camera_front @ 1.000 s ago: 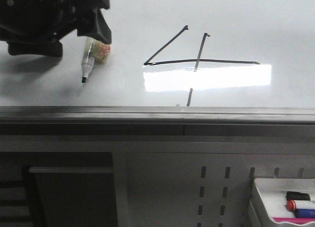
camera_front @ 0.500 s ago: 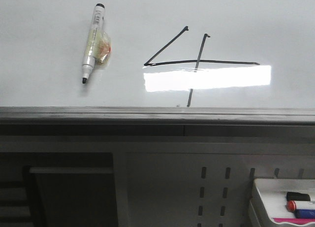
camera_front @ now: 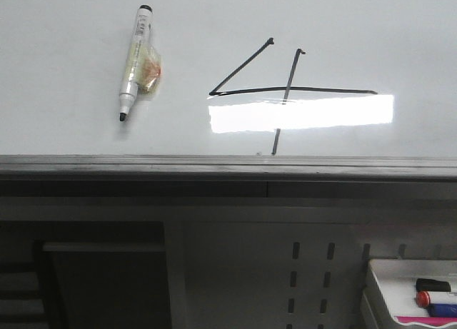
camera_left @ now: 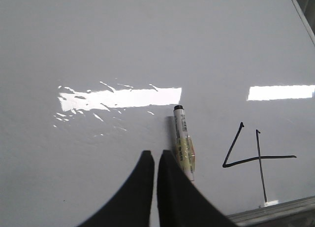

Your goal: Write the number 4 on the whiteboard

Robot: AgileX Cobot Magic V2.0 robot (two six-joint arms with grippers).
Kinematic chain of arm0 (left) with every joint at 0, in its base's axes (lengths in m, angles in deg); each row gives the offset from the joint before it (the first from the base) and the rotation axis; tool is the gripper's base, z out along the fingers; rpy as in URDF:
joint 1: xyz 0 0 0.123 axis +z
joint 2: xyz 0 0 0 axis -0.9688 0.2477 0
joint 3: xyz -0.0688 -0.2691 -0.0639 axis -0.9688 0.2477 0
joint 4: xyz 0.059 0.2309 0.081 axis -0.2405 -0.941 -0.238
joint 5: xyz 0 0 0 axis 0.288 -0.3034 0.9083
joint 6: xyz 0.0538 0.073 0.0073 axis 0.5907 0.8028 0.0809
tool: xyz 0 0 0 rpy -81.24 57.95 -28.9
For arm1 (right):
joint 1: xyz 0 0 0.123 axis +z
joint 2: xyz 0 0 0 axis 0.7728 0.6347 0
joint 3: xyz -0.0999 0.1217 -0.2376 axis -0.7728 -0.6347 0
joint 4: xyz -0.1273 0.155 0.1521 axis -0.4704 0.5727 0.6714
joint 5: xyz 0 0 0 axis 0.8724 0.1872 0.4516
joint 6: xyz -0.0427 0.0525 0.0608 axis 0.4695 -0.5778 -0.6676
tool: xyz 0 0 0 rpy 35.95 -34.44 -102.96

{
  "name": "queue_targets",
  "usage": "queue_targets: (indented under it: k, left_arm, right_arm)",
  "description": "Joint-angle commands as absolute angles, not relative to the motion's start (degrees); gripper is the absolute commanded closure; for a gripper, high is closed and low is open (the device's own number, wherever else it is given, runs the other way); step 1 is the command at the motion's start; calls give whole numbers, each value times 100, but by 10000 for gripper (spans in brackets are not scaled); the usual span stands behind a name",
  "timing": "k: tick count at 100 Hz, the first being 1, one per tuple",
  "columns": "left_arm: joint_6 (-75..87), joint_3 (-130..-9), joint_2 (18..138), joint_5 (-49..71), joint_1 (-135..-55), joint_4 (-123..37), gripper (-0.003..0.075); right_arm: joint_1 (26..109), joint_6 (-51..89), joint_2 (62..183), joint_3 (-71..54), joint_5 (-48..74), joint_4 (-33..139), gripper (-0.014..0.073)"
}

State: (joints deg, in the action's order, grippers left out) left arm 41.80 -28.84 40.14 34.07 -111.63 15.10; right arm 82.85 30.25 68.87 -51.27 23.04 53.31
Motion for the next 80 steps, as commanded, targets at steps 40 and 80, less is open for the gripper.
queue_targets:
  k: [40, 80]
  left_arm:
    - [4216, -3023, 4035, 3357, -11164, 1405, 741]
    - [4161, -2716, 4022, 3230, -10946, 314, 741]
  right_arm:
    - [8255, 3004, 6937, -4993, 1893, 5405, 637]
    - [8255, 3004, 6937, -4993, 1893, 5405, 637]
